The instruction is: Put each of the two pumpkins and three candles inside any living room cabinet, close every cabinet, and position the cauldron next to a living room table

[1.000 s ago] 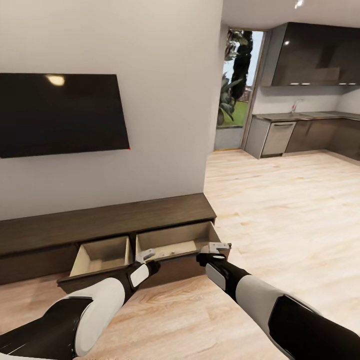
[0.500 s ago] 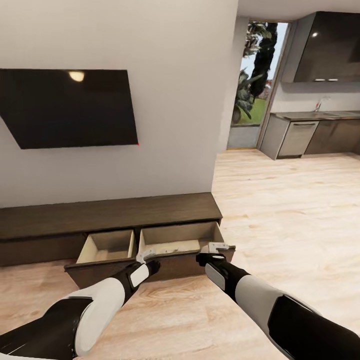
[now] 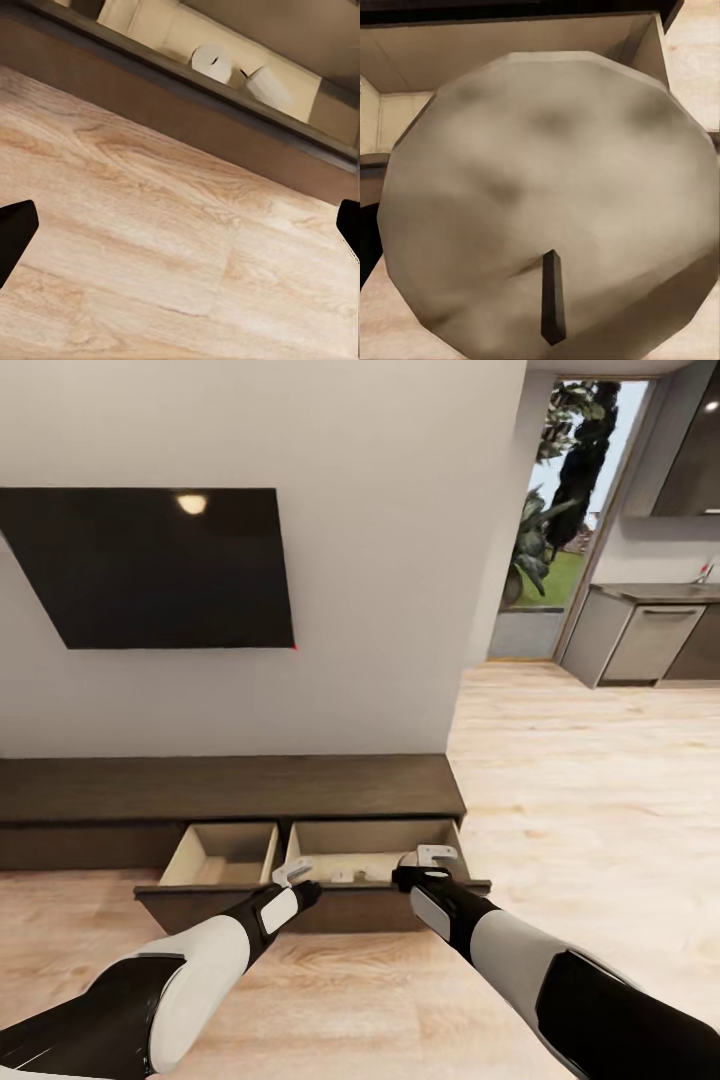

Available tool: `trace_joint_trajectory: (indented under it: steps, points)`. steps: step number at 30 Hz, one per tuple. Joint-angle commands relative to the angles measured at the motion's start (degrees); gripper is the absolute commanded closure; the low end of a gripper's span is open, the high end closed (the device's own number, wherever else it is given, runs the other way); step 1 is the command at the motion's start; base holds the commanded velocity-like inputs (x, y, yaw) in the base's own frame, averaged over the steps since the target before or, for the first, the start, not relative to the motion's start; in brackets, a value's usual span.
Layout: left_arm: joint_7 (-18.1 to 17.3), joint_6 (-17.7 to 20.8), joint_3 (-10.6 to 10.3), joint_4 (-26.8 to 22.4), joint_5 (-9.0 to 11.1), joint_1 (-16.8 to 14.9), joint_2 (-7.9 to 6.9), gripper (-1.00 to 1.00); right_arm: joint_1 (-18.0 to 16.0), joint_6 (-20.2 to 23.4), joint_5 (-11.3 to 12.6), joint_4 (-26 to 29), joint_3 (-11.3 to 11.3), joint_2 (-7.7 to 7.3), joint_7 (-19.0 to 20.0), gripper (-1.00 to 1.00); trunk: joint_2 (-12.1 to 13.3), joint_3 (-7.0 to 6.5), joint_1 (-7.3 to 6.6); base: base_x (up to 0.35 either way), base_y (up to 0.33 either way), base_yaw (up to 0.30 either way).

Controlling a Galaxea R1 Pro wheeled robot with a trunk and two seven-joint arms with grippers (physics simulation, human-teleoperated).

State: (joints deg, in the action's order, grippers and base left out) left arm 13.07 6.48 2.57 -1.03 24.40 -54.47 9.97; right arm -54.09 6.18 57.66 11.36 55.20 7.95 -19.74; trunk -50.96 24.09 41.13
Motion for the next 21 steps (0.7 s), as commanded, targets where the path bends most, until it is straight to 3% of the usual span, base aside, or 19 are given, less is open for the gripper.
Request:
trace_joint_trajectory:
  steps: [1, 13, 21]
  points:
    - [0.3, 0.3, 0.2, -0.1, -0.1, 0.0, 0.03, -1.00, 0.0, 0.3, 0.1, 0.2, 0.4, -0.04, -0.4, 1.00, 0.0, 0.13, 0.03, 0.290, -0.195, 0.191]
    - [0.3, 0.3, 0.2, -0.1, -0.1, 0.0, 0.03, -1.00, -0.1, 0.3, 0.1, 0.2, 0.4, -0.08, -0.4, 1.00, 0.0, 0.29, 0.03, 0.270, -0.222, 0.038]
    - [0.3, 0.3, 0.2, -0.1, -0.1, 0.0, 0.03, -1.00, 0.0, 0.3, 0.1, 0.2, 0.4, -0.12, -0.4, 1.00, 0.0, 0.29, 0.03, 0.071, -0.066, 0.001]
